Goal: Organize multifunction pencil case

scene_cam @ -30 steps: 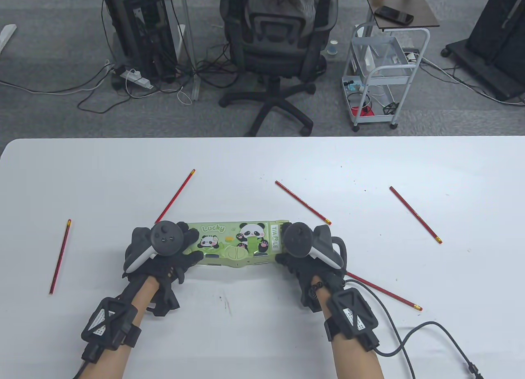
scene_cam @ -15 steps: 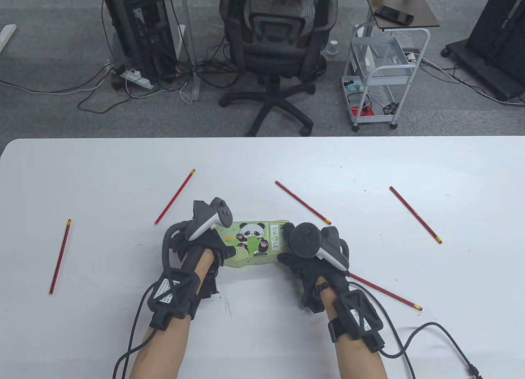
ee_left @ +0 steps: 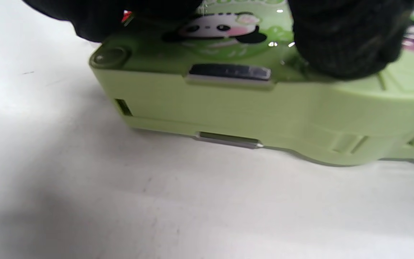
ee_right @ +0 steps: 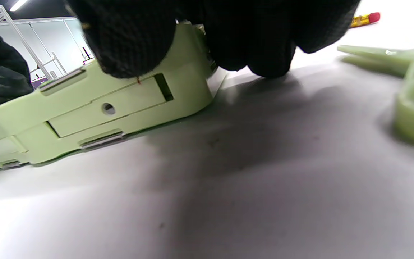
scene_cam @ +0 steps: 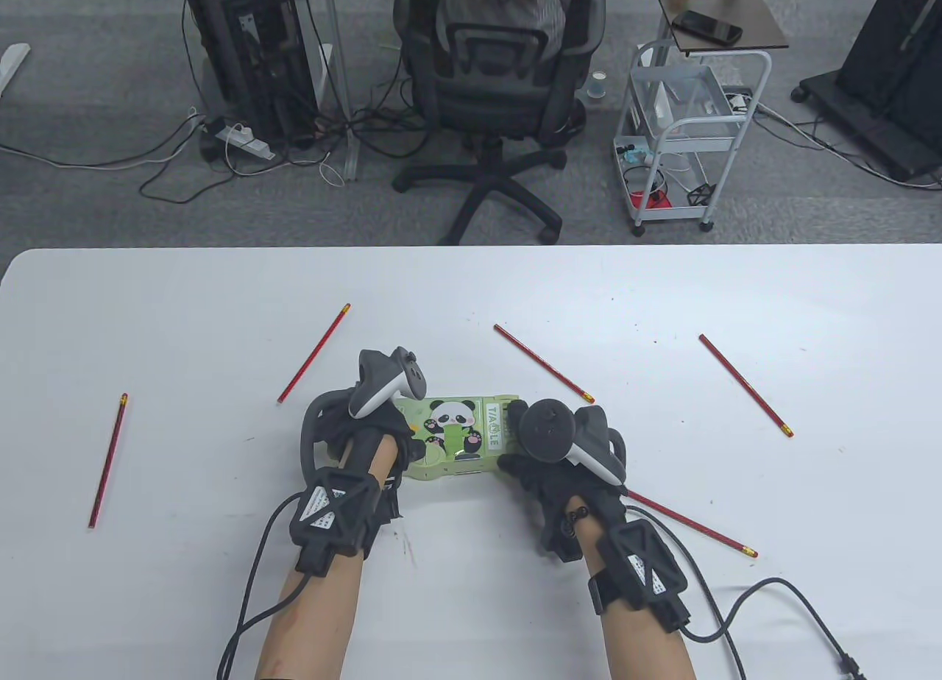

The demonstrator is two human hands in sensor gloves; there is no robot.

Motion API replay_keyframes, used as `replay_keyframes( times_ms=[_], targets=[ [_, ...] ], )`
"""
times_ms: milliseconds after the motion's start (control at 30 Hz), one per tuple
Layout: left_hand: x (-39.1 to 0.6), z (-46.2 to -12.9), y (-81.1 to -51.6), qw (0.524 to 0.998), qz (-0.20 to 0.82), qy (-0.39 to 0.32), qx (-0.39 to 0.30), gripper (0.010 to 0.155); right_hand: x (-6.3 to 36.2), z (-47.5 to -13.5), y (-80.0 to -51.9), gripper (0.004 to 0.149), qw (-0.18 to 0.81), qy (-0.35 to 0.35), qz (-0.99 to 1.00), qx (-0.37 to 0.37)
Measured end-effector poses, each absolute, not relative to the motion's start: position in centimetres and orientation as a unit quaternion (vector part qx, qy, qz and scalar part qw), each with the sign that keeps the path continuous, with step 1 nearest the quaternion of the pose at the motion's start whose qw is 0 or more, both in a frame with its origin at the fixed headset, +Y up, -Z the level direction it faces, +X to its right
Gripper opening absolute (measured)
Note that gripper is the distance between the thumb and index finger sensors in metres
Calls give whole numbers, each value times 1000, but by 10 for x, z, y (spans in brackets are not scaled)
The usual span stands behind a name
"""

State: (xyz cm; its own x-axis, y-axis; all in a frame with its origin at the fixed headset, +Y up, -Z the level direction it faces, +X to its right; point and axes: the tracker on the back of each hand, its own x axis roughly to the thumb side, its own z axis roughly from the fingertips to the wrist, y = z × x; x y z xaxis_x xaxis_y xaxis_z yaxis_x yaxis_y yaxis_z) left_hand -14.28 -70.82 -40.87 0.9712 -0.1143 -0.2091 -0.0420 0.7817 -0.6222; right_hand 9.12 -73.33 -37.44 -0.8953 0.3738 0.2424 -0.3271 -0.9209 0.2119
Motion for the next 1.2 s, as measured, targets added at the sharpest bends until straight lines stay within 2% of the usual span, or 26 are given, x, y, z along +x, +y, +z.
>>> replay_keyframes(
  times_ms=[267,333,400,533,633,900,1033,1200],
  targets=[
    [-147,-407,-705,938,-18,107,-328,101,91,-374,-733,79,185,84,969,139],
    [-153,-405,-703,940,-8,98,-327,94,92,-374,-733,79,186,85,969,140],
    [-162,-403,-699,947,-4,71,-315,88,92,-374,-733,79,185,86,969,140],
    [-192,-395,-696,967,36,5,-251,88,89,-374,-732,78,170,86,972,139],
    [-215,-390,-702,970,58,-46,-231,84,89,-373,-731,78,167,86,973,137],
    [-258,-383,-730,958,184,-97,-195,76,89,-372,-731,78,163,86,973,136],
    [-266,-382,-738,949,232,-108,-185,76,89,-372,-731,78,160,86,974,136],
    [-267,-380,-741,953,227,-115,-162,76,88,-372,-729,77,157,90,975,132]
  ],
)
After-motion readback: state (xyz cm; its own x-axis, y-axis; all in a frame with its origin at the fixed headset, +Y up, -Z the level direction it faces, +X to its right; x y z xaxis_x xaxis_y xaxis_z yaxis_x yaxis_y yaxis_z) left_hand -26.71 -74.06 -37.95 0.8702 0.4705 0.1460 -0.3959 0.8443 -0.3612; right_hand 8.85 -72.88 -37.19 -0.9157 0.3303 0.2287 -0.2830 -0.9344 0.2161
